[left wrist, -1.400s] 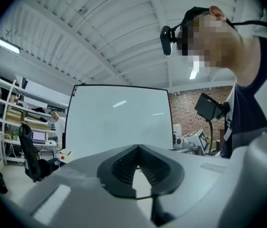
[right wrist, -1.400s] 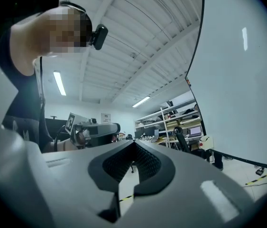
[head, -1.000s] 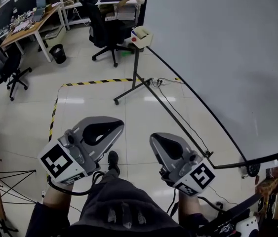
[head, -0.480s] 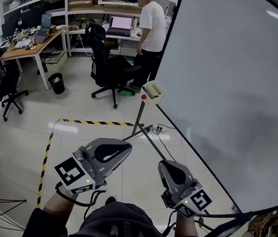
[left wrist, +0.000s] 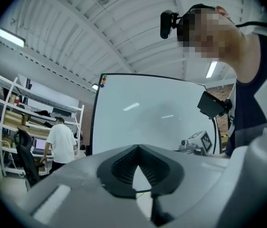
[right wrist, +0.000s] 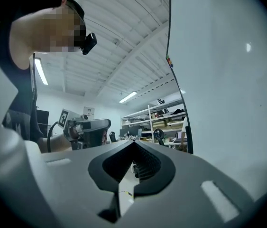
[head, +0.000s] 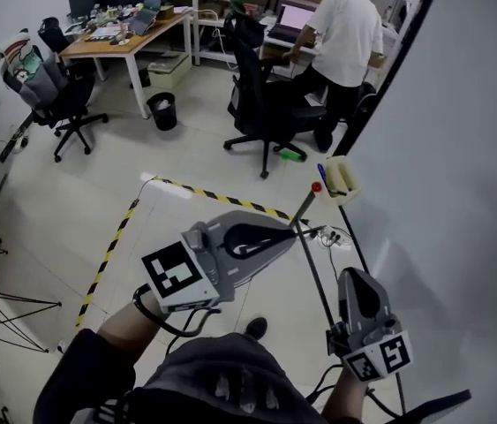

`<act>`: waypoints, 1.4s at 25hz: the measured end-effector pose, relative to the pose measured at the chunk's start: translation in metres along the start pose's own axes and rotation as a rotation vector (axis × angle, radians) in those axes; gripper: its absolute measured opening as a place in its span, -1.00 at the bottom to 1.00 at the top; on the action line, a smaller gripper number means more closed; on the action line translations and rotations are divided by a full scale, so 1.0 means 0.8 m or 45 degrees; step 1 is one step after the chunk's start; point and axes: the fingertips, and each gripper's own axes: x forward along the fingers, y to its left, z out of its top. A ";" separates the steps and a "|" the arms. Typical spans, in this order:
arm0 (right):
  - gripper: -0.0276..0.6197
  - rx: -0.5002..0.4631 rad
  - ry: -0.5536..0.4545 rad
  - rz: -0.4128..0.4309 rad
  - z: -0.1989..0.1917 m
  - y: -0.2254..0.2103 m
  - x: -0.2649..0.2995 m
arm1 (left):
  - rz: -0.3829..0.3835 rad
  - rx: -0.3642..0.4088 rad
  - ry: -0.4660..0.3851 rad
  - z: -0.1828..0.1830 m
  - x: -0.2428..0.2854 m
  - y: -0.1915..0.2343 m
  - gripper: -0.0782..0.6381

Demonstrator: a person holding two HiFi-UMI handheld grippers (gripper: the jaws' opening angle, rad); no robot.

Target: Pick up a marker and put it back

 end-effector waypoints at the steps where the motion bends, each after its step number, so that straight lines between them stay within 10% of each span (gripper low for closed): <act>1: -0.91 0.009 0.001 0.023 0.001 -0.012 0.009 | 0.031 -0.002 -0.008 0.003 0.008 0.009 -0.76; 8: -0.91 -0.014 0.011 0.187 0.010 -0.058 0.066 | 0.253 -0.034 -0.051 0.017 0.022 0.059 -0.76; 19: -0.91 -0.086 0.020 0.157 -0.027 -0.127 0.155 | 0.233 -0.009 -0.014 -0.048 0.076 0.159 -0.76; 35: -0.91 -0.177 0.075 -0.362 -0.020 -0.197 0.224 | -0.251 0.083 -0.057 -0.070 0.147 0.269 -0.76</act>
